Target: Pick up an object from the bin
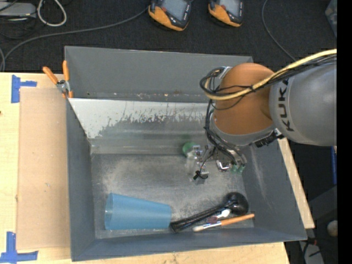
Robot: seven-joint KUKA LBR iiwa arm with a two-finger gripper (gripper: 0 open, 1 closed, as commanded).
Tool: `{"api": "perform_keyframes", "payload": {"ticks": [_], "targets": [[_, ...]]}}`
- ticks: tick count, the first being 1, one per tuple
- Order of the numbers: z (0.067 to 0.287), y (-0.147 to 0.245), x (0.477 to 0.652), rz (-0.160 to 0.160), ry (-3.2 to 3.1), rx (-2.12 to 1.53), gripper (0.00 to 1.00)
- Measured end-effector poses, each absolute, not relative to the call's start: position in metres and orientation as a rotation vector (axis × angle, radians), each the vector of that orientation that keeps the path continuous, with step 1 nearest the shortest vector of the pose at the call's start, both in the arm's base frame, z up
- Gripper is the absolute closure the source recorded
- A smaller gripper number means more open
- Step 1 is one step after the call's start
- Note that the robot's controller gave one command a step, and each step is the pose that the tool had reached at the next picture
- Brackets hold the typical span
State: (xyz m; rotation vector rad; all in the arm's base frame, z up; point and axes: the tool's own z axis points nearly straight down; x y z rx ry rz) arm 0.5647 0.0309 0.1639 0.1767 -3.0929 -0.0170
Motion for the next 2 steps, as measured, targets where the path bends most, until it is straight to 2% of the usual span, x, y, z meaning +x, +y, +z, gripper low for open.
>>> {"api": "perform_keyframes", "payload": {"ticks": [1, 2], "targets": [[0.162, 0.022, 0.571, -0.021, -3.096, 0.277, 1.00], [0.095, 0.006, 0.555, -0.029, -3.050, 0.543, 1.00]]}}
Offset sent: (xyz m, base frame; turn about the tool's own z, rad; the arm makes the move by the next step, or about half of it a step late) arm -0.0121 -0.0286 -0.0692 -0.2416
